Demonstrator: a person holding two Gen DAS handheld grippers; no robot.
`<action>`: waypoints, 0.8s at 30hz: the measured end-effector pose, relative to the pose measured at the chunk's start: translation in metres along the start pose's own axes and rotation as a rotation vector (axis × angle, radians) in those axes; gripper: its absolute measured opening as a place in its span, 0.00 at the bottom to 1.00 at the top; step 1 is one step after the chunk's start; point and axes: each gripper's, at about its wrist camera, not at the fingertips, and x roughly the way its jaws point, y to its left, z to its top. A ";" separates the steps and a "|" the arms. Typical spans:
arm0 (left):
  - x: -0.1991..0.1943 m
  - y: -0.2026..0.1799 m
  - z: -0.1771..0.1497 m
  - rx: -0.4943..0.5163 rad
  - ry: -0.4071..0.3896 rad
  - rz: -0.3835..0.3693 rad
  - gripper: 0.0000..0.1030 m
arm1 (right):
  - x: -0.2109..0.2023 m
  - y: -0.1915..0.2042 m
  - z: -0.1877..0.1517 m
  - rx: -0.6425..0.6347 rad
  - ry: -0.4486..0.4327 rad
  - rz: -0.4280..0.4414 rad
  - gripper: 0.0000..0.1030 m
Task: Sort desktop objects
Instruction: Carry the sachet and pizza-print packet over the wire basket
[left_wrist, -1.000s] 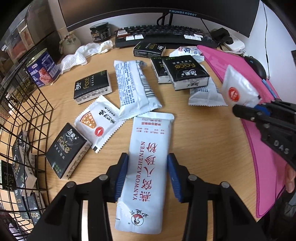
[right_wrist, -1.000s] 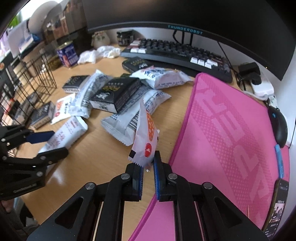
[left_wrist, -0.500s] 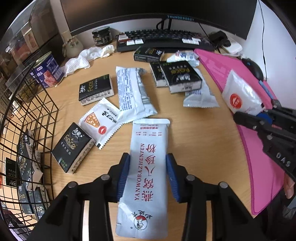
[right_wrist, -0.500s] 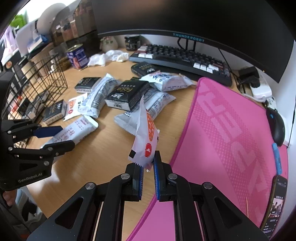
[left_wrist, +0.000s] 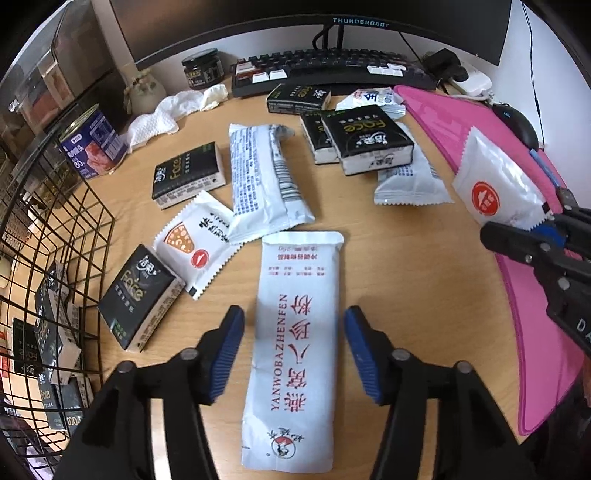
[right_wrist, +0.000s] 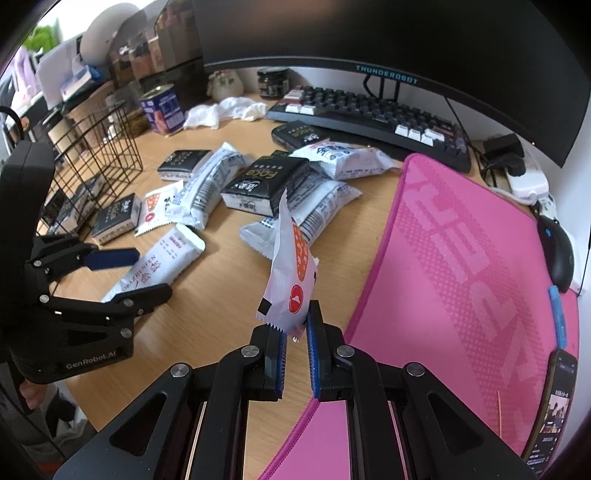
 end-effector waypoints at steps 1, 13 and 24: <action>0.000 0.000 0.000 -0.002 -0.001 -0.003 0.63 | 0.001 0.000 0.000 -0.001 0.001 0.002 0.09; -0.005 -0.005 0.002 0.033 0.009 -0.022 0.42 | 0.000 0.003 0.000 -0.005 0.000 0.004 0.10; -0.057 0.002 0.004 0.032 -0.086 -0.024 0.42 | -0.023 0.010 0.003 -0.013 -0.038 0.004 0.10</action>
